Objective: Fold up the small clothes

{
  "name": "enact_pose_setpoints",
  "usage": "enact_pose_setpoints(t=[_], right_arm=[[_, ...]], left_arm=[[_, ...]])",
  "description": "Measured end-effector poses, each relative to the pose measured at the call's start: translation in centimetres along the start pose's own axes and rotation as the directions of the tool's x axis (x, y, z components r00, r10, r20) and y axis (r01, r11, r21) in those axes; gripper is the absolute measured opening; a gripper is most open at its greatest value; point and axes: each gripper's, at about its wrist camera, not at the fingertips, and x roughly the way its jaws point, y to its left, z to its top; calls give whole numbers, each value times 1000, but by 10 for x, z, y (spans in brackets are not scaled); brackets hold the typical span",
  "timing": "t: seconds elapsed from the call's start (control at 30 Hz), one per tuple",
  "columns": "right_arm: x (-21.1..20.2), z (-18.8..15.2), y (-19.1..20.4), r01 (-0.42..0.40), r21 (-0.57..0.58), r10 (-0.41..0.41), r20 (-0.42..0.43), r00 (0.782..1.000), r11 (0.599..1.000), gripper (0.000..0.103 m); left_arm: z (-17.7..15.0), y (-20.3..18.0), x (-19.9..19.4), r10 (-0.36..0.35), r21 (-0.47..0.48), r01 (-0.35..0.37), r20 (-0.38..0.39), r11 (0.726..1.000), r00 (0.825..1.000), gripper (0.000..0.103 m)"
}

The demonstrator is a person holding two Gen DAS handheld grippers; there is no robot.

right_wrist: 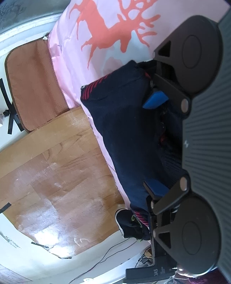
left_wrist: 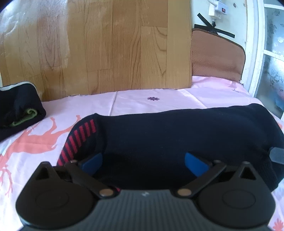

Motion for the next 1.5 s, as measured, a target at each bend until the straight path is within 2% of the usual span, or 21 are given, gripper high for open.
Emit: enact_pose_setpoints(t=[0.2,0.37,0.57,0.8,1.0,1.5], right_arm=[[1,0,0,-5,-2,5,-2,1000,1000,92],[3,0,3,-27,-27,26,-21,999,999,103],[7,-2,15,14,-102,-18,-44,999,995,103],[5,-3,15,20,-107,-24,-42,999,994,103],[3,-4,16,25,-106,-29,-38,999,994,103],[4,-5,20,43,-128,-49,-43,998,991,103]], left_arm=[[0,-1,0,4,6,-4,-3,1000,1000,103],[0,3,-1,-19,-3,19,-4,1000,1000,103],[-2,10,-4,-67,-45,68,12,997,998,103],[-3,6,-4,-56,-39,56,8,998,998,103],[-2,-3,-2,-18,14,18,-16,1000,1000,103],[-4,-6,-3,-18,79,22,-45,997,999,103]])
